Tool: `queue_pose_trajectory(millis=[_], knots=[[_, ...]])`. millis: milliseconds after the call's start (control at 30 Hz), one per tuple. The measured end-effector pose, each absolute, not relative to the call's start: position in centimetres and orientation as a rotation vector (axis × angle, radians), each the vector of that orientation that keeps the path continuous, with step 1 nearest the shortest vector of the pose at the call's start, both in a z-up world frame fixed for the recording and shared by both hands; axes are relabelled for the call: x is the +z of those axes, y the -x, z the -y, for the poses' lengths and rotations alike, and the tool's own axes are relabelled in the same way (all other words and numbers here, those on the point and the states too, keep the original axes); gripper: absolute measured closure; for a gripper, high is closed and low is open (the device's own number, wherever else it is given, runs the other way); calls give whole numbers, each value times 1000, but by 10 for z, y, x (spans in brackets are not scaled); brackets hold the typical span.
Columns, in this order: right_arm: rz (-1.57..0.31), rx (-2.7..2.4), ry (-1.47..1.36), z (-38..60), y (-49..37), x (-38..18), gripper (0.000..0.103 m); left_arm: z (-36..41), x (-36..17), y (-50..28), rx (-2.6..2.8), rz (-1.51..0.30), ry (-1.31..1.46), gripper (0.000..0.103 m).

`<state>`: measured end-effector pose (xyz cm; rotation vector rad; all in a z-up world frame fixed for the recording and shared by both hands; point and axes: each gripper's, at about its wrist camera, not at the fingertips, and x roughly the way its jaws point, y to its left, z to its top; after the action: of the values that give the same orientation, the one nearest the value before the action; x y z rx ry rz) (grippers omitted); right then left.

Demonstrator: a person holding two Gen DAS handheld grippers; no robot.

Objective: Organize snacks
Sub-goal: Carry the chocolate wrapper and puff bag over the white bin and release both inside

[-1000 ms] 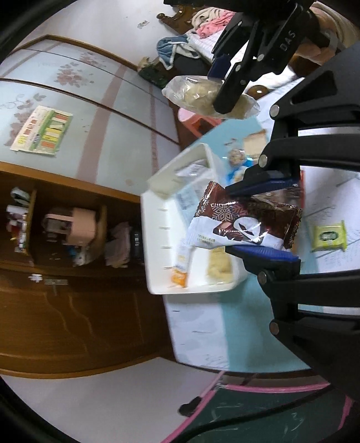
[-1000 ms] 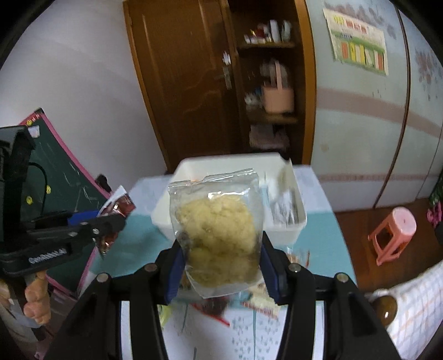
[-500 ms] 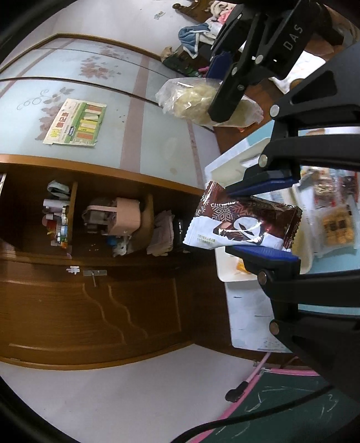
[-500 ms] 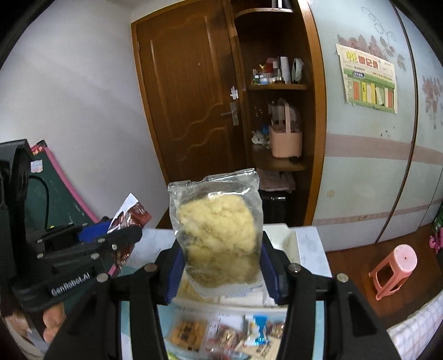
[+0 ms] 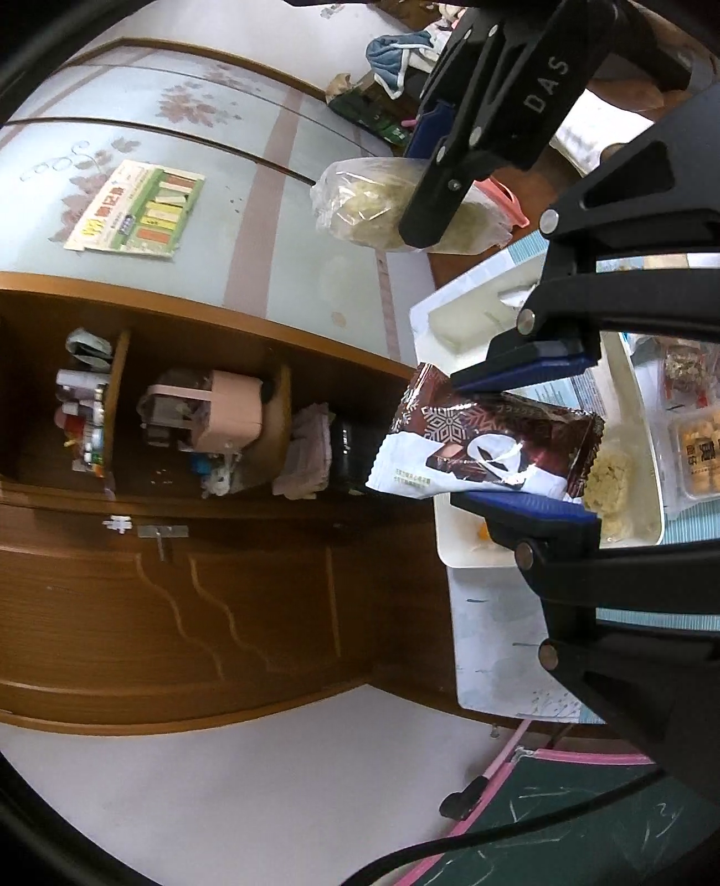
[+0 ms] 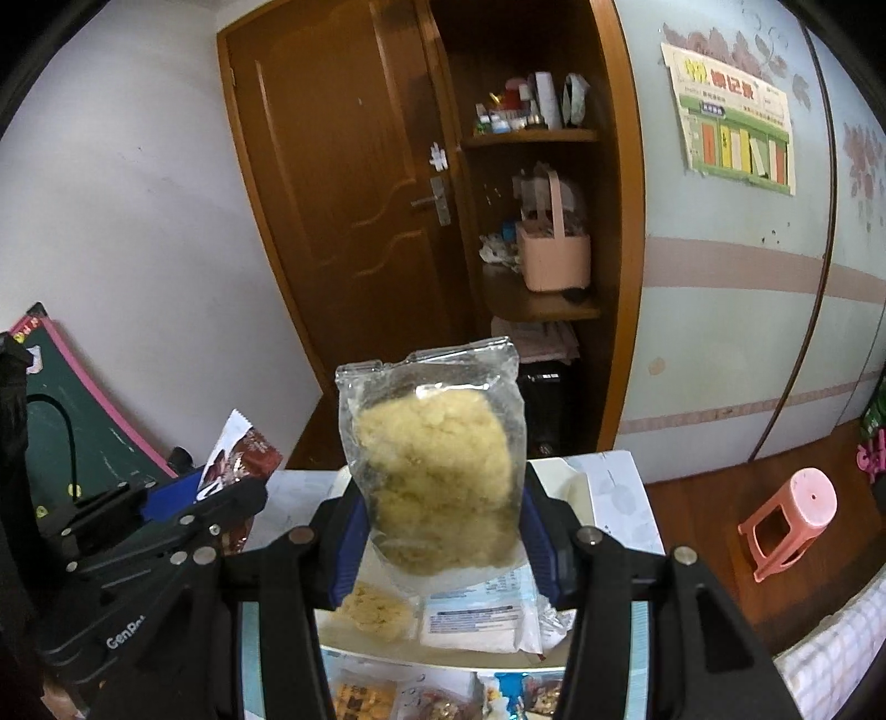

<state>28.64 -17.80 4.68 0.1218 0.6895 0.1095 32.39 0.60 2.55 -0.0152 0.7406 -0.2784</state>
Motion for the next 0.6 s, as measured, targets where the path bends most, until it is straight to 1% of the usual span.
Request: queue_pose_trajectory(millis=[267,367,400,433,467,500,533,600], knots=[[-760,87,-124,180,-308,20,53,0,2,-344,-249,-782,4,70],[-784,94,-117,178,-311,12,52,4,-5,-348,-239,-792,-12,68],[-793,93,-109,177,-313,9,52,5,-8,-349,-233,-797,-19,58],[-804,85,-99,176,-313,7,52,6,-10,-348,-234,-799,-23,39],[-817,74,-88,175,-315,4,52,5,-12,-345,-231,-797,-24,27],[-829,66,-82,175,-315,1,51,5,-11,-344,-222,-783,-20,12],[-836,64,-81,175,-315,-1,51,3,-11,-341,-211,-765,-17,9],[-842,61,-90,178,-315,-4,50,2,-10,-339,-208,-758,-16,9]])
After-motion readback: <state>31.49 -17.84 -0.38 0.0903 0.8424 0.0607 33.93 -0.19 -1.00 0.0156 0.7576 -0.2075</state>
